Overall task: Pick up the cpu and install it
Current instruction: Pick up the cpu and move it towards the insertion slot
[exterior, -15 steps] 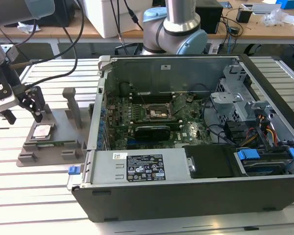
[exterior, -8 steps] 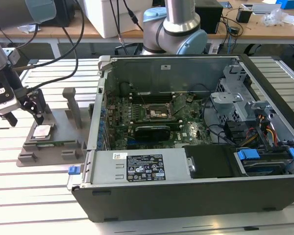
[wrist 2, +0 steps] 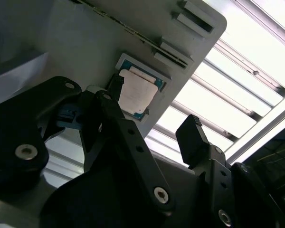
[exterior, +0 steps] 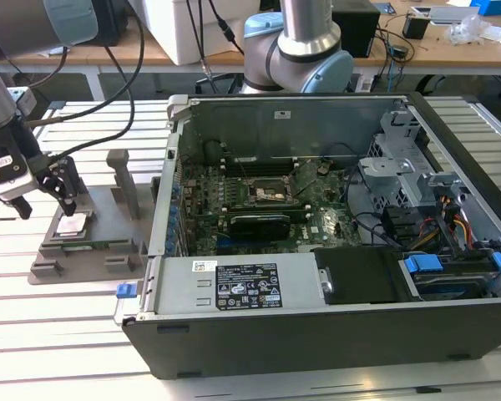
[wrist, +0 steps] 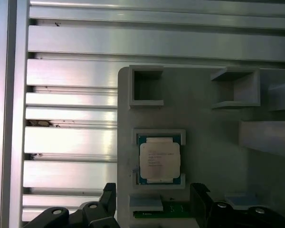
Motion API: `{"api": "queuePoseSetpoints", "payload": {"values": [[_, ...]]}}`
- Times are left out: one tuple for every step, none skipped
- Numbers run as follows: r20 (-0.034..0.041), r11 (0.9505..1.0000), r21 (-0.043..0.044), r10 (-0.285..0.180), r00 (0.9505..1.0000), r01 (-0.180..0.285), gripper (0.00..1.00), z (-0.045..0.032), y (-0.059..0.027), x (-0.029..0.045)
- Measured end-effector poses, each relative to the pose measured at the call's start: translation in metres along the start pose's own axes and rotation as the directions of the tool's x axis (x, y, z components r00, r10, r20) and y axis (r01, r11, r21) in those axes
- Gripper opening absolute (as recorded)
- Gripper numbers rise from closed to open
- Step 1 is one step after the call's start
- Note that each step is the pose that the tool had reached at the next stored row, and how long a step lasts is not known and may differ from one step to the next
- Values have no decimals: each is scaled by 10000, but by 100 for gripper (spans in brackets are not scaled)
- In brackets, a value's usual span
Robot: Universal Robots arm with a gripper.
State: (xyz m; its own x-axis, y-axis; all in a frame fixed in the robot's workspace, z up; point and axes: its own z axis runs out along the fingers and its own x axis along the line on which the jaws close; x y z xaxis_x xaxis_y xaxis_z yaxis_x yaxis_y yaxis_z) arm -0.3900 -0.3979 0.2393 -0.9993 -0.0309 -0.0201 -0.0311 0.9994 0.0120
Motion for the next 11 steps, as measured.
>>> {"api": "queuePoseSetpoints", "payload": {"values": [[2,10000,0,0,10000,0,72,6,0,0],[1,10000,0,0,10000,0,72,12,0,0],[1,10000,0,0,10000,0,72,22,0,0],[2,10000,0,0,10000,0,72,33,0,1],[1,10000,0,0,10000,0,72,45,-1,1],[1,10000,0,0,10000,0,72,50,-1,1],[1,10000,0,0,10000,0,72,56,-1,1],[1,10000,0,0,10000,0,72,62,-1,1],[1,10000,0,0,10000,0,72,68,-1,1],[1,10000,0,0,10000,0,72,74,-1,2],[1,10000,0,0,10000,0,72,80,-1,1]]}}
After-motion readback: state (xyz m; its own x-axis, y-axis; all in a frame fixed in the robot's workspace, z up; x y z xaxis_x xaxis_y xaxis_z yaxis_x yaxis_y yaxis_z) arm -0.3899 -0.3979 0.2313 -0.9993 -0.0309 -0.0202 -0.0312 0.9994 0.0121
